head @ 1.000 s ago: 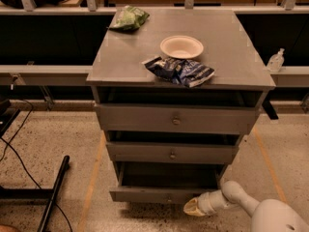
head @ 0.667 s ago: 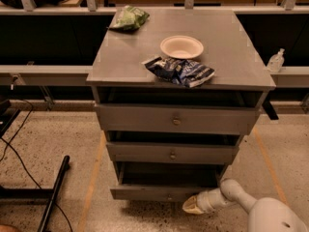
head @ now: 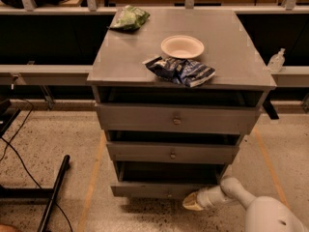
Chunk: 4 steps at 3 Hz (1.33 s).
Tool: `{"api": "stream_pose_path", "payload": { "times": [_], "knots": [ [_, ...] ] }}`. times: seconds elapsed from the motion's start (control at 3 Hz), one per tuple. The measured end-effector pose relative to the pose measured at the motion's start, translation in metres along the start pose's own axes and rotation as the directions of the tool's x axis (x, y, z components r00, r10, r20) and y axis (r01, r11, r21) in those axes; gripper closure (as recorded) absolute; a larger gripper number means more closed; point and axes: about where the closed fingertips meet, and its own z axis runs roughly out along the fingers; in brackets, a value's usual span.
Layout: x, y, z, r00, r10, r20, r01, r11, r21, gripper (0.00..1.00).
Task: Close bottom drawer
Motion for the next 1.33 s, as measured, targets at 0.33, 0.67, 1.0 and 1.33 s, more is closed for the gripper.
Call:
{"api": "stream_pose_path", "payload": {
  "times": [0.33,0.67,1.0,1.33],
  "knots": [
    [-0.0002,0.0005,0.0003,1.000,0.000,0.000,0.000,1.0000,0.000,1.00],
    [0.0003,0.0004,0.0006,1.000,0.001,0.000,-0.001,1.0000,-0.002,1.00],
    [0.0072,0.0018,0.0012,1.000,0.007,0.002,-0.007,0.9995,-0.032,1.00],
    [0.0070,-0.0053,0.0019,1.000,0.005,0.003,-0.005,0.9991,-0.042,1.00]
  ]
}}
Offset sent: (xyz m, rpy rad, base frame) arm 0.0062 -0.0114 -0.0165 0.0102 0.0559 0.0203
